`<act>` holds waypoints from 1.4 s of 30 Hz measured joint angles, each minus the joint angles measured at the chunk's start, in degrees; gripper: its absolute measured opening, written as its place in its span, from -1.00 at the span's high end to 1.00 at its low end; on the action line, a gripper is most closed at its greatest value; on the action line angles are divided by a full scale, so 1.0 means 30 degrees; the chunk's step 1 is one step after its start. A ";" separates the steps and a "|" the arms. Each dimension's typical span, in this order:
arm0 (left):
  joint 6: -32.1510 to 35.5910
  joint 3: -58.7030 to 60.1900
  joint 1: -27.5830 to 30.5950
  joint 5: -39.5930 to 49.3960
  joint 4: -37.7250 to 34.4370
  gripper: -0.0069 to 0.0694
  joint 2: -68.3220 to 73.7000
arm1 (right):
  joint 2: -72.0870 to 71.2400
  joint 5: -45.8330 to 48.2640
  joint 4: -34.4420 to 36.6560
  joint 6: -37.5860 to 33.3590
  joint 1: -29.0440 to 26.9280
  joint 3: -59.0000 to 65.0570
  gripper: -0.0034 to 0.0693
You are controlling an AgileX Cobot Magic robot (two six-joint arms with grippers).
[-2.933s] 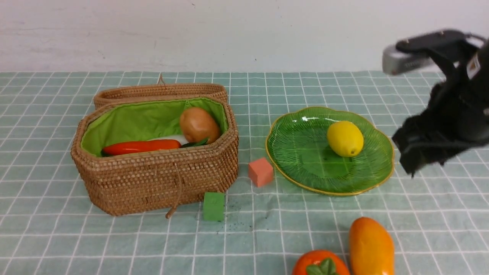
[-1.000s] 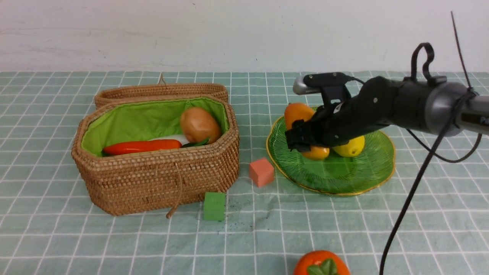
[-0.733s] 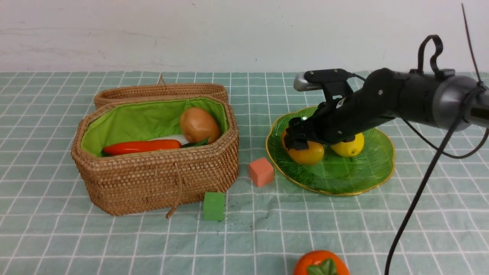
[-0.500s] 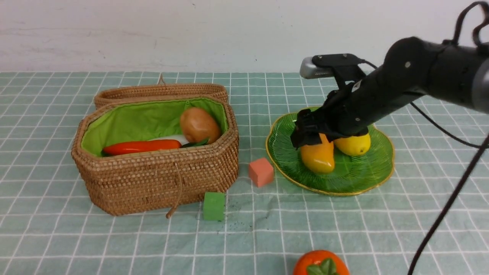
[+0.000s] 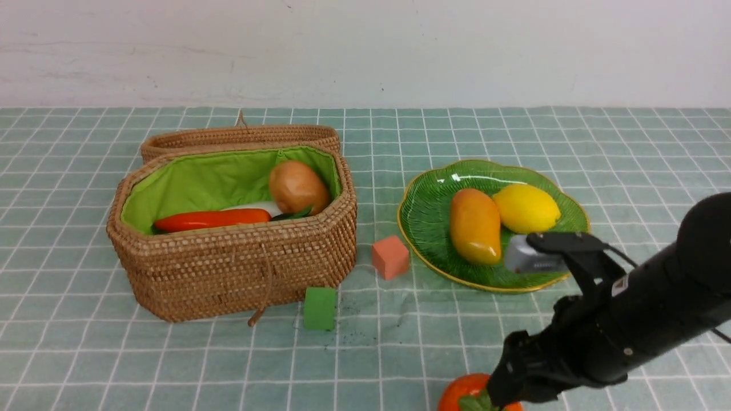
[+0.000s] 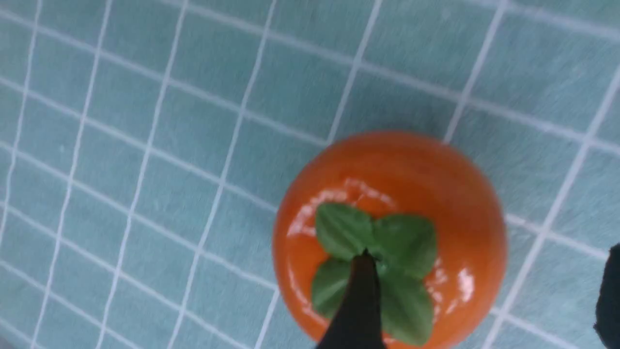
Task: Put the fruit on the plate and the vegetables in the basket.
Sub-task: Grab a tomato with your right arm and place it on the plate on the right.
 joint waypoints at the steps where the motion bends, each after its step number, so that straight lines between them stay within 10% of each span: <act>1: 0.0000 0.0000 0.0000 0.0000 0.0000 0.19 0.0000 | 0.0027 0.0000 0.0000 -0.0092 0.0000 0.0040 -0.73; 15: 0.0000 0.0000 0.0000 0.0000 0.0000 0.19 0.0000 | 0.3710 0.0502 0.6348 -0.7408 -0.0022 0.0035 -0.47; 42: 0.0000 0.0000 0.0000 0.0000 0.0000 0.19 0.0000 | 0.5506 -0.7942 0.8344 -0.7838 -0.4926 -0.5270 -0.47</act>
